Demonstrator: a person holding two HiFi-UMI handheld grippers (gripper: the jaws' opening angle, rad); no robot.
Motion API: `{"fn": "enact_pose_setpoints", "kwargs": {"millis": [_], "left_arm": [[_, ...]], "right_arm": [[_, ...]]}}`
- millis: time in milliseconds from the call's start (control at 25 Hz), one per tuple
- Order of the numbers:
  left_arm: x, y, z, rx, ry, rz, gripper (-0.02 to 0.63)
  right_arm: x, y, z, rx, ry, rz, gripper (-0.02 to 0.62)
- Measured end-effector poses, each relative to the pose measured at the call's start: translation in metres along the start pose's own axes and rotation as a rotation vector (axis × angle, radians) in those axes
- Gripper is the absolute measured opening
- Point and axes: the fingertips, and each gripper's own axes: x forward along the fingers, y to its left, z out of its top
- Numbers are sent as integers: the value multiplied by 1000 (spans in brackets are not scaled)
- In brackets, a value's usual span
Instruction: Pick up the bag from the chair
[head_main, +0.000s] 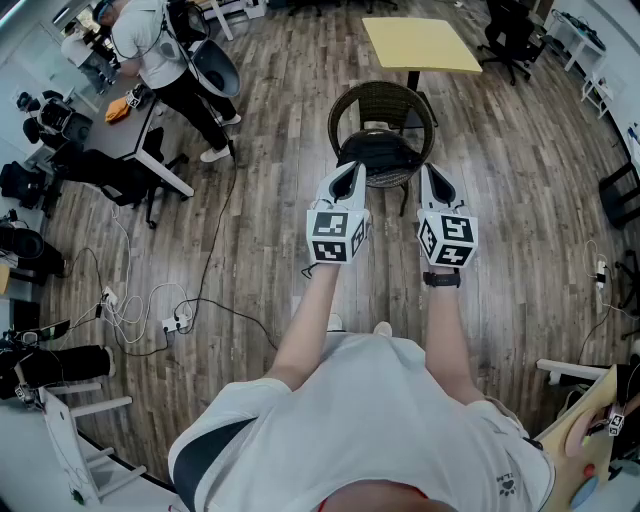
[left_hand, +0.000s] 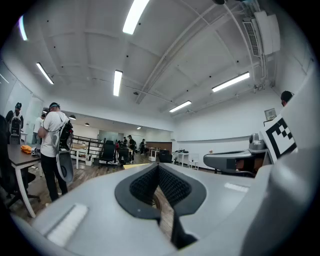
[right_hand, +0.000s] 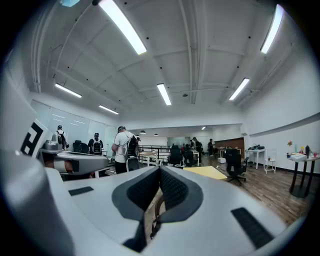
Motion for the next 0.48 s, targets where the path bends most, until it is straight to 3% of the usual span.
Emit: {"fn": "enact_pose_setpoints", "kwargs": {"millis": [480], "left_arm": [[4, -17, 13, 23, -22, 16, 11]], "right_arm": [[-6, -14, 0, 18, -16, 13, 11]]}}
